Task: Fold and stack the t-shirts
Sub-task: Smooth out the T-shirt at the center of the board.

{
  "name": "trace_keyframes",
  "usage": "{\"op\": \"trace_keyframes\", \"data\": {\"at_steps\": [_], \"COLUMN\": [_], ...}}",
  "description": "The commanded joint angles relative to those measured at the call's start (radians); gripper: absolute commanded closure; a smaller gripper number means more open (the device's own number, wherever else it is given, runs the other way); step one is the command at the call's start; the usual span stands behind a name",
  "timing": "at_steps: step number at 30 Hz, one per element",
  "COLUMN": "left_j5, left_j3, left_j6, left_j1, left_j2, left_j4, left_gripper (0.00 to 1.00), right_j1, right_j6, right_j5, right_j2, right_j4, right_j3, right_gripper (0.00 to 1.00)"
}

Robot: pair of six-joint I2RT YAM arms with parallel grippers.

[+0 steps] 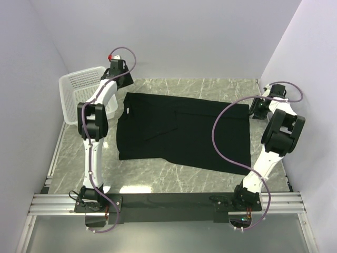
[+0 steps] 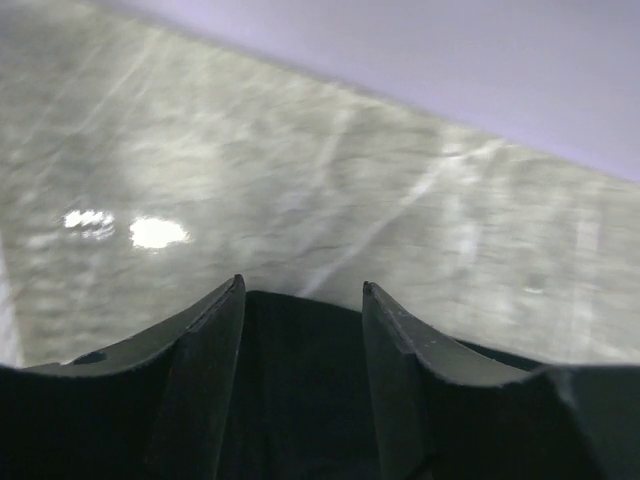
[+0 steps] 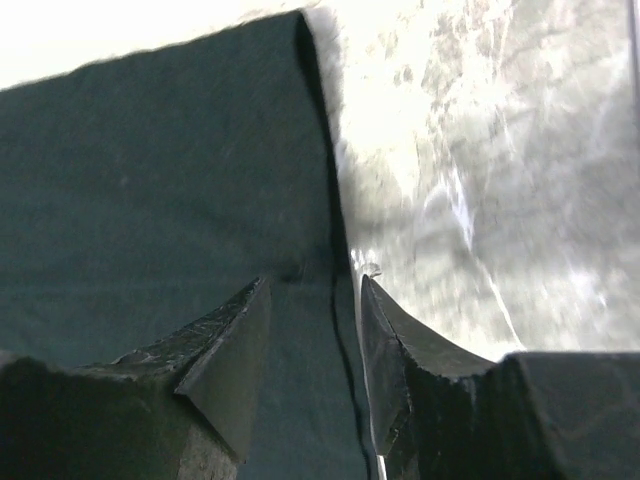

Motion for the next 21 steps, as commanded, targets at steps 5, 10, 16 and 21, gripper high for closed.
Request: {"op": "trace_keyframes", "data": {"at_steps": [5, 10, 16, 21], "left_j5": [0.188, 0.156, 0.08, 0.207], "left_j3": [-0.135, -0.351, -0.831, -1.129], "left_j6": [0.069, 0.133, 0.097, -0.006], "left_j1": [-0.018, -0.021, 0.006, 0.072], "left_j2": [-0.317, -0.53, -0.955, -1.256], "left_j4": [0.231, 0.266, 0.326, 0.17], "left_gripper": [0.41, 0.35, 0.01, 0.01], "right_j1": [-0.005, -0.002, -0.002, -0.007], "right_j6": [-0.125, -0.341, -0.808, -1.261], "right_j5": [-0.001, -0.108, -0.3, -0.352], "right_j2": [-0.184, -0.278, -0.446, -0.742], "right_j4": [0.022, -0.064, -0.3, -0.385], "right_j3": [-0.094, -0.167, -0.296, -0.503], "right_gripper": [0.51, 0.5, 0.45, 0.39]}}
